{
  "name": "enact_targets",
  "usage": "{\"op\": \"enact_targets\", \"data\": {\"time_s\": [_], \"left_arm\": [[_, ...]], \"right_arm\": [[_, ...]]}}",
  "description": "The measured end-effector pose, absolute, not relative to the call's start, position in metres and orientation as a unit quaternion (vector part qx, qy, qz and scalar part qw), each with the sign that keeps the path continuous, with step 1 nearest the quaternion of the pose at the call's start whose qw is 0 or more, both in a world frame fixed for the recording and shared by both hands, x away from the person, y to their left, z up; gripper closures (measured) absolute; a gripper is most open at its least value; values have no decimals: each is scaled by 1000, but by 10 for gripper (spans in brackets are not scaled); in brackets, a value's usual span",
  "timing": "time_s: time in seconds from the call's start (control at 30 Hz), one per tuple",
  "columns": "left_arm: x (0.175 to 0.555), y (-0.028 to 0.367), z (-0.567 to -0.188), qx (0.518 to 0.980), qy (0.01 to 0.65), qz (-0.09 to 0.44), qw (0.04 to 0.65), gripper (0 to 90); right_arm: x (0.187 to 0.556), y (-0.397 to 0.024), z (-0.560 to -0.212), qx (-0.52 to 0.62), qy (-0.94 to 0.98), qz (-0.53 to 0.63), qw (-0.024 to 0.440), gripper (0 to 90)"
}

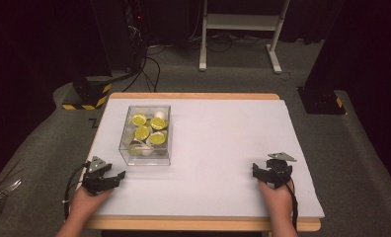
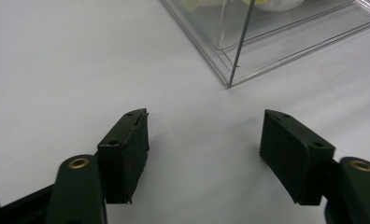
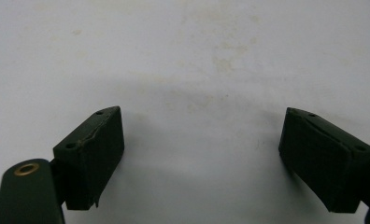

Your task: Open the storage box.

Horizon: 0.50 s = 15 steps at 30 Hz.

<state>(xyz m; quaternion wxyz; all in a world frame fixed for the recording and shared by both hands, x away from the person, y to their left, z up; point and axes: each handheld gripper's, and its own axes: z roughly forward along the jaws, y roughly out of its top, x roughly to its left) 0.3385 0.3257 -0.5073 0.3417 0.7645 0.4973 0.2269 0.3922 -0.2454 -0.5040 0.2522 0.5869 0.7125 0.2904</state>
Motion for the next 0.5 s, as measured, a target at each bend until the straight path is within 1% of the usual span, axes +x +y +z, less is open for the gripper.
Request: {"op": "enact_targets", "data": {"time_s": [0.2,0.5], "left_arm": [[339,326,-507,767,495,225,341,304],[338,327,-506,763,501,228,341,387]], "right_arm": [[392,-245,-504,587,713,291,252,141],[392,-245,-504,587,712,291,252,143]]}}
